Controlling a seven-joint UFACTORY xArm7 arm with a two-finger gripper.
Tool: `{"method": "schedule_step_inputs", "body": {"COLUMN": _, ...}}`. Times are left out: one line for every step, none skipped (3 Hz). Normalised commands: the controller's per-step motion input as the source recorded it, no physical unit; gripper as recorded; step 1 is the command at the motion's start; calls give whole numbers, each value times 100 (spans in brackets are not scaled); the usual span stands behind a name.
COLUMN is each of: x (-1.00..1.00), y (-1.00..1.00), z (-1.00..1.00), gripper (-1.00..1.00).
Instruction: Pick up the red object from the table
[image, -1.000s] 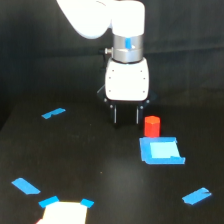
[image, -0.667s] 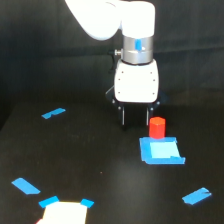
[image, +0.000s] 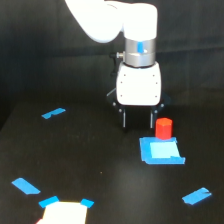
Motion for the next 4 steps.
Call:
{"method": "schedule_step_inputs", "body": {"x": 30, "y": 58, "z": -46, "gripper": 52}}
{"method": "schedule_step_inputs", "body": {"x": 100, "y": 100, "z": -100, "gripper": 34}}
{"method": "schedule_step_inputs", "body": {"x": -79, "y": 100, "z": -3, "gripper": 100}}
{"method": "schedule_step_inputs", "body": {"x": -100, "y": -4, "z": -68, "gripper": 6}}
